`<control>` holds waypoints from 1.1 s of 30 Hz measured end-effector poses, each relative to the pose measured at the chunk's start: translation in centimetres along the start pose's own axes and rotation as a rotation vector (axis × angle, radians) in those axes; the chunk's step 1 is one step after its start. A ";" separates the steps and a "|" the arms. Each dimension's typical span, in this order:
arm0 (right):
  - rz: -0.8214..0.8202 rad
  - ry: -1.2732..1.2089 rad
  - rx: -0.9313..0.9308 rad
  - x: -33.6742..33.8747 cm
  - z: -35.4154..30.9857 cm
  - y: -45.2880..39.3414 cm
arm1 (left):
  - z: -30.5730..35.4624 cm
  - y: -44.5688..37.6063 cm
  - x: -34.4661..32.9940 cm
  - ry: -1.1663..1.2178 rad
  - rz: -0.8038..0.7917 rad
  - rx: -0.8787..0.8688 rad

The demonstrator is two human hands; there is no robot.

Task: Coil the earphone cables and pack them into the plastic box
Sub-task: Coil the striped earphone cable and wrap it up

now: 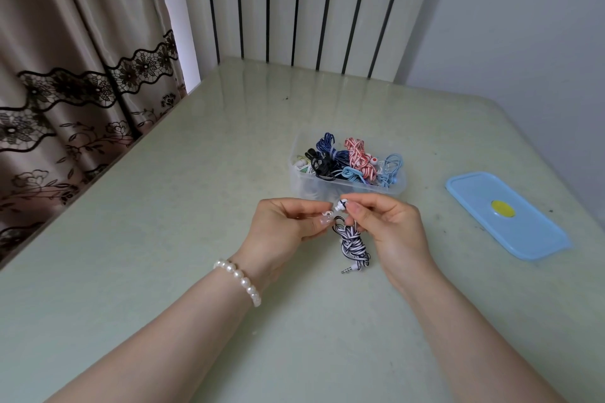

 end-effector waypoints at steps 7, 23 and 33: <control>-0.012 -0.019 0.003 -0.2 -0.1 0.2 | -0.1 -0.1 0.1 -0.027 -0.010 0.002; 0.016 0.079 0.091 -0.1 -0.1 0.2 | -0.1 0.0 -0.1 -0.018 -0.025 0.011; 0.041 0.101 0.077 0.0 0.4 0.0 | 0.1 0.3 0.0 0.125 0.017 0.123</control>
Point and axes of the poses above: each hand's wrist, its own y-axis away from the middle knuckle, its own x-axis out of the back of the hand, z = x × y, the point moved 3 cm from there along -y, towards the middle knuckle, and after that the axes turned 10 degrees about -x, right-handed, at the moved point
